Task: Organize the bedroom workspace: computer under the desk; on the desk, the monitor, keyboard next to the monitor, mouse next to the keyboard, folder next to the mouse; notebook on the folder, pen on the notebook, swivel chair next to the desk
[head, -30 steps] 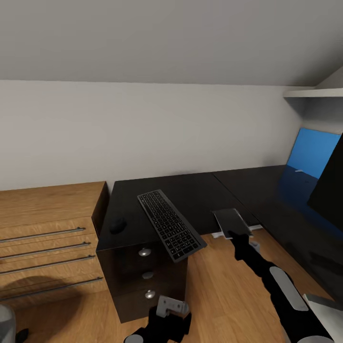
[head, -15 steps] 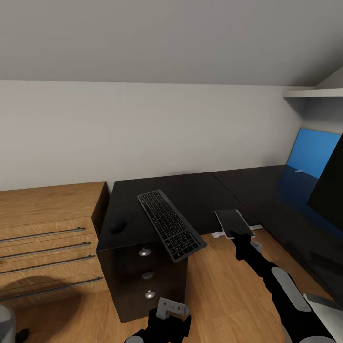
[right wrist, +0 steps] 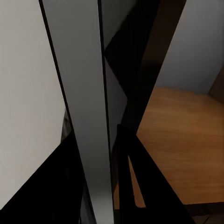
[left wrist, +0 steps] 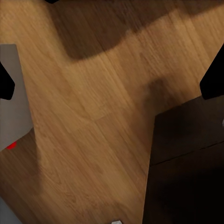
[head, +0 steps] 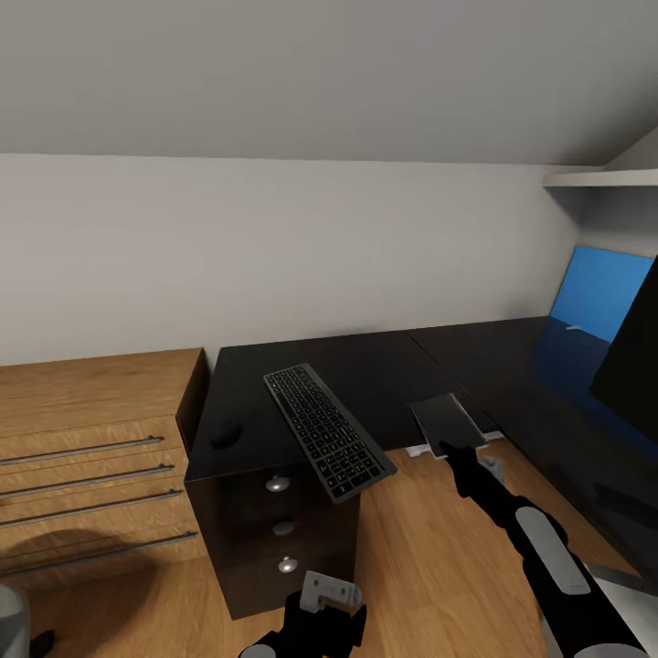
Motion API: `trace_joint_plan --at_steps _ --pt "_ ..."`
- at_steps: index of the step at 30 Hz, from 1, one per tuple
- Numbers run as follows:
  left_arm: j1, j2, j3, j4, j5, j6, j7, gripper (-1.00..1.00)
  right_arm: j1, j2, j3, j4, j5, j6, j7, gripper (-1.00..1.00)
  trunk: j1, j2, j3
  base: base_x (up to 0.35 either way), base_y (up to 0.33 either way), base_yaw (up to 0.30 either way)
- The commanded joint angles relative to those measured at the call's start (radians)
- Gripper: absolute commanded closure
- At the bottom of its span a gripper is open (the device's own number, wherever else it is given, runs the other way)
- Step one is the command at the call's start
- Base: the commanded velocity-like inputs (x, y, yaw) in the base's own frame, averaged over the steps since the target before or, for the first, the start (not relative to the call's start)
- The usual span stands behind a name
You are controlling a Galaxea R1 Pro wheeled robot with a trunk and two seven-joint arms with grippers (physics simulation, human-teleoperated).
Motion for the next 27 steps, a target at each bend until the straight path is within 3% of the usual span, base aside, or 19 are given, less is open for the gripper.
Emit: trace_joint_plan --at_steps 1,10,27 --pt "-0.001 0.001 -0.003 -0.001 0.010 0.001 0.010 -1.00 0.000 0.000 0.000 0.044 0.010 0.006 0.002 1.00 0.000 0.000 -0.001 0.000 0.000 0.000" --pt "-0.001 0.001 -0.003 -0.001 0.010 0.001 0.010 -1.00 0.000 0.001 0.002 0.039 0.007 0.008 0.002 1.00 0.000 0.000 -0.001 0.011 0.000 0.000" --pt "-0.001 0.001 -0.003 0.000 0.010 0.001 0.010 -1.00 0.000 0.003 0.004 0.037 0.005 0.015 0.002 1.00 0.000 0.000 -0.001 0.136 0.023 0.000"
